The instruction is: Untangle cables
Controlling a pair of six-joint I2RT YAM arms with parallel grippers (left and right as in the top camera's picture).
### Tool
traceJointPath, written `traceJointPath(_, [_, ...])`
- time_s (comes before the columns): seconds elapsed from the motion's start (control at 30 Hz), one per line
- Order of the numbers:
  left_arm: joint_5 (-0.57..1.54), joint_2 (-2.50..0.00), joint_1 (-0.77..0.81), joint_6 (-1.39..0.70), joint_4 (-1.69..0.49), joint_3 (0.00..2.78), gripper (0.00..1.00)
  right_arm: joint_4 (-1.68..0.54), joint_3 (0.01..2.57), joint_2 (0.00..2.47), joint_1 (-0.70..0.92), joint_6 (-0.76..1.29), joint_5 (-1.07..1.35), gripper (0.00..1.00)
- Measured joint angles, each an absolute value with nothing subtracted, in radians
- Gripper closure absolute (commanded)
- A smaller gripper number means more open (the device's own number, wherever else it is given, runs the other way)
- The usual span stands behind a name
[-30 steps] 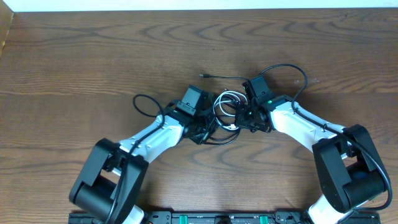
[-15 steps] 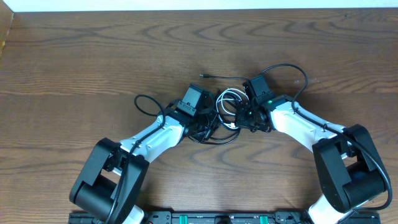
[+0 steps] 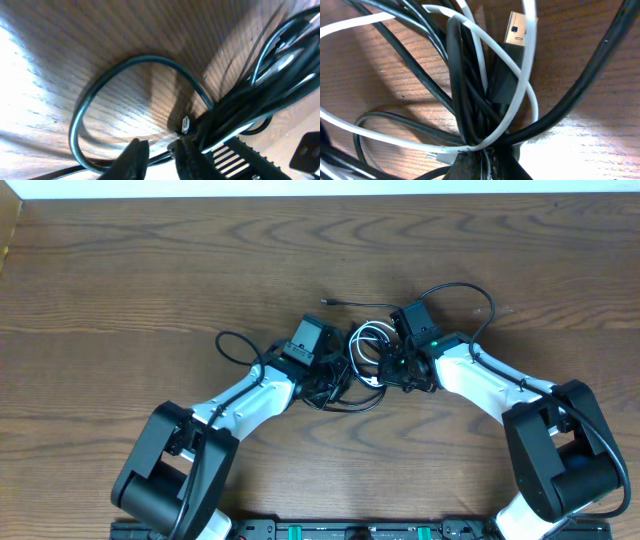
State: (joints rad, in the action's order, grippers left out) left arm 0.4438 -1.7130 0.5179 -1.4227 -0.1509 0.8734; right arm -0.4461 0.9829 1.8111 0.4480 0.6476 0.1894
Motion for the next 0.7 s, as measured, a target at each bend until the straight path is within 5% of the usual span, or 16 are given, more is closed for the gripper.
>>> traceJointPath(0.7, [0.321, -1.637, 0.546, -1.353, -0.197, 0.873, 0.67, -0.447, 0.983, 1.811, 0.448, 0.646, 0.189, 0.99])
